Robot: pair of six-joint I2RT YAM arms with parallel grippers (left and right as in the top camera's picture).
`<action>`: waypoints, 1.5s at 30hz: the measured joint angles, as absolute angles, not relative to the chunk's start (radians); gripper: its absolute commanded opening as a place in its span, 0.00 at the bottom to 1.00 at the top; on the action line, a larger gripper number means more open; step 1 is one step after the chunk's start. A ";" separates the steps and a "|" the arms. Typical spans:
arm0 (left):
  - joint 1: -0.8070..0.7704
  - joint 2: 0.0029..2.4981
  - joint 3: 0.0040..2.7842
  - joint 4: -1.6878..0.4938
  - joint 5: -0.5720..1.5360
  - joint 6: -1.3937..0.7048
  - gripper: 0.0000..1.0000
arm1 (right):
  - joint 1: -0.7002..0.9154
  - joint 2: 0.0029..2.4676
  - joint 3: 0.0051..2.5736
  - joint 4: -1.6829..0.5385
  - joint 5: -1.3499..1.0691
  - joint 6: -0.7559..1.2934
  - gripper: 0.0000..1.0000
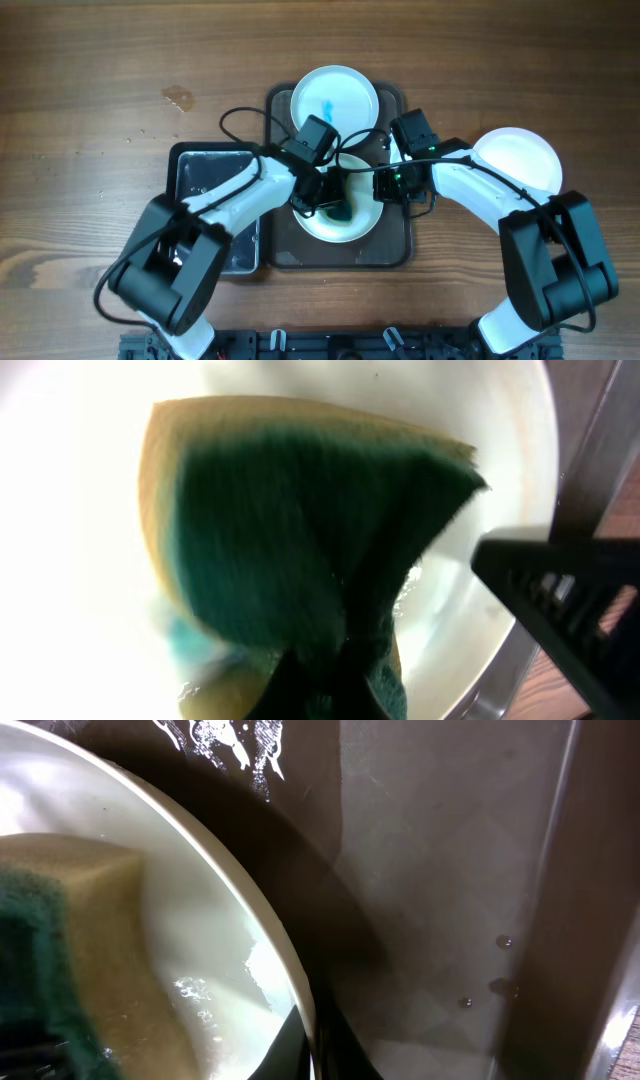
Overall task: Clean dirty plates on tray and stack at the side
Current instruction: 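Scrub the held plate with the sponge in the left gripper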
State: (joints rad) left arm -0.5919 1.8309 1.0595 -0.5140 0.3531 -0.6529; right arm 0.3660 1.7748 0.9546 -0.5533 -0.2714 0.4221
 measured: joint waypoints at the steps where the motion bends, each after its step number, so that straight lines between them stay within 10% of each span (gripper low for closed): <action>1: -0.593 1.837 1.060 -0.512 0.358 -0.665 0.04 | 0.366 1.775 0.955 -0.553 -0.271 0.423 0.04; 16: -0.553 1.821 1.110 -0.751 0.043 -0.682 0.04 | 0.376 1.775 0.955 -0.547 -0.273 0.426 0.04; 33: -0.650 1.822 0.945 -0.195 0.394 -0.777 0.04 | 0.361 1.775 0.964 -0.553 -0.220 0.426 0.04; 45: -0.635 1.811 0.967 -0.369 0.394 -0.785 0.04 | 0.361 1.775 0.965 -0.556 -0.220 0.426 0.04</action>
